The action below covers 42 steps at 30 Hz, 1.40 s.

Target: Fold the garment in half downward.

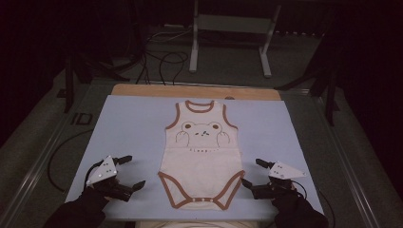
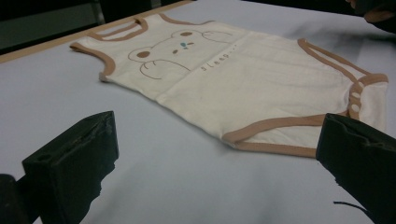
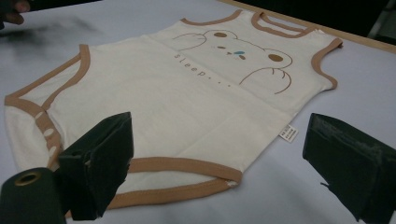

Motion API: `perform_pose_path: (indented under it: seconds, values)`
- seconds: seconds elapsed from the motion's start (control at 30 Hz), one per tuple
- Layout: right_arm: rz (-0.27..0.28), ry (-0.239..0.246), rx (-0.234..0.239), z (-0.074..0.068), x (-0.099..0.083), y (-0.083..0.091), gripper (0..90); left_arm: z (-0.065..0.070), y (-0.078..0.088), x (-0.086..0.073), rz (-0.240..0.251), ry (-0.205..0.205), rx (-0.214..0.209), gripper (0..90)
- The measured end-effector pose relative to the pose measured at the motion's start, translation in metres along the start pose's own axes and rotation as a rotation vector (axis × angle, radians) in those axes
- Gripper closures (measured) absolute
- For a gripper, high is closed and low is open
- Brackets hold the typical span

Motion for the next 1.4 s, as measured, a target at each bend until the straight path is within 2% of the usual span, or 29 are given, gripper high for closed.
perform_pose_path:
  seconds: [0.23, 0.3, 0.5, 0.67, 0.8, 0.97, 1.1, 1.17, 1.37, 1.4]
  values:
    - [-0.002, 0.003, 0.022, -0.007, 0.004, 0.000, 8.7, 0.004, -0.001, 0.003, -0.001, -0.011, -0.023, 0.0]
    - [-0.002, 0.005, 0.013, -0.007, 0.005, 0.000, 8.7, 0.006, -0.002, 0.002, -0.007, -0.016, -0.031, 0.0]
    - [0.005, 0.012, 0.026, -0.013, 0.008, -0.001, 8.7, 0.008, -0.001, 0.007, 0.008, -0.020, -0.032, 0.0]
    - [0.022, 0.001, 0.022, -0.015, 0.011, -0.001, 8.7, 0.011, -0.003, 0.008, -0.009, -0.024, -0.041, 0.0]
    - [0.030, -0.007, 0.009, -0.013, 0.014, -0.001, 8.8, 0.016, -0.003, 0.021, 0.001, -0.044, -0.054, 0.0]
    - [0.047, -0.008, -0.001, -0.012, 0.023, 0.002, 8.7, 0.019, -0.005, 0.026, -0.014, -0.050, -0.069, 0.0]
    - [0.053, -0.020, -0.006, -0.011, 0.030, 0.005, 8.7, 0.020, -0.004, 0.034, -0.009, -0.038, -0.074, 0.0]
    - [0.054, -0.022, -0.009, -0.010, 0.034, 0.007, 8.7, 0.021, -0.004, 0.038, -0.012, -0.050, -0.078, 0.0]
    - [0.046, -0.005, -0.029, -0.006, 0.044, 0.008, 8.7, 0.018, -0.004, 0.048, -0.019, -0.066, -0.074, 0.0]
    - [0.038, 0.017, -0.035, -0.003, 0.048, 0.008, 8.8, 0.016, -0.005, 0.051, -0.018, -0.068, -0.074, 0.0]
Point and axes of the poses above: each handheld gripper's, and its own axes: y roughly backward along the jaws, x roughly out of its top, z roughly to its right, the point moved 10 cm from there along -y, roughly forward along the jaws, and after that the axes turned 3 degrees about -x, right-handed, at the moved point
